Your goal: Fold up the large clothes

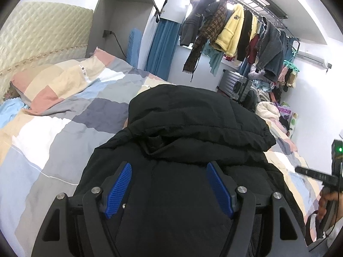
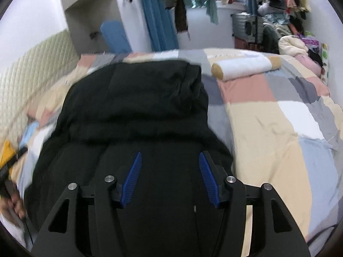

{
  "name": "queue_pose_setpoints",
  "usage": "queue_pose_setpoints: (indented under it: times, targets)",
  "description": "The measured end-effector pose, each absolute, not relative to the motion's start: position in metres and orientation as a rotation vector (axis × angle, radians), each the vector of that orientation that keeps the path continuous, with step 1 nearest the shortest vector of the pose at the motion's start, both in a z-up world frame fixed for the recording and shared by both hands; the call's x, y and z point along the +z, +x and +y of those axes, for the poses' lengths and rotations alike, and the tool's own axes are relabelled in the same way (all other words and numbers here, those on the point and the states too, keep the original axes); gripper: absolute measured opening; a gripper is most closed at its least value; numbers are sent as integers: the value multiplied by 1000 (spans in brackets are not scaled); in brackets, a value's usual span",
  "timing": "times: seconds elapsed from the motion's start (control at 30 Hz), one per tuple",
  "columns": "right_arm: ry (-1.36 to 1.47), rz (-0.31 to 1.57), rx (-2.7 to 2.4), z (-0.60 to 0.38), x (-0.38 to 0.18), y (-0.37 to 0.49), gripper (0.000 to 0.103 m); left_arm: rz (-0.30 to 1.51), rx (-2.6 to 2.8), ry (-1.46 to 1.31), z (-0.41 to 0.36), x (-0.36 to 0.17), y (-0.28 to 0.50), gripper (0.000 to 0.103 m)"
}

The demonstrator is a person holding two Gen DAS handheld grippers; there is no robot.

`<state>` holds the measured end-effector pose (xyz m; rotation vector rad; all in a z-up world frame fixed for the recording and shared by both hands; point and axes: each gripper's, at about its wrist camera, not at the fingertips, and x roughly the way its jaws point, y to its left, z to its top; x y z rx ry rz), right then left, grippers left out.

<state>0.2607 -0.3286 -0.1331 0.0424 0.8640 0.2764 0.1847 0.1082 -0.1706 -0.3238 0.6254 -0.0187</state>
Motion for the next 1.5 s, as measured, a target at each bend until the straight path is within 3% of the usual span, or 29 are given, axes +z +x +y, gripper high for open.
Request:
queue_pose_setpoints:
  times: [0.1,0.3,0.47,0.73,0.9,1.17,1.33,1.5]
  targets:
    - [91,944,307,-338,-146,253,66,661,-20,-304,108,-170,185,72]
    - [306,1105,316,-375,-181,251,69,782,-41,-321,123,-172,174,72]
    - [335,1160,233,-394,-200,246,82,896,-28,-400,149,-179,162,72]
    - [568,1273,122,-437,-241,249,82,1088,64,-510,195,-202,157,72]
    - [853,1385,222,-442,-282,245,83,1226,62,-654,218,-238,161,72]
    - [927,1260,372,-428,-260,245,94,1343,31,-858,232,-279,166,72]
    - [932,1164,532,-413,-238,246,102,1374,104,-771,225,-281,171,72]
    - [937,1146,584,-401,-235,246,102,1397,19,-796,219,-287,176,72]
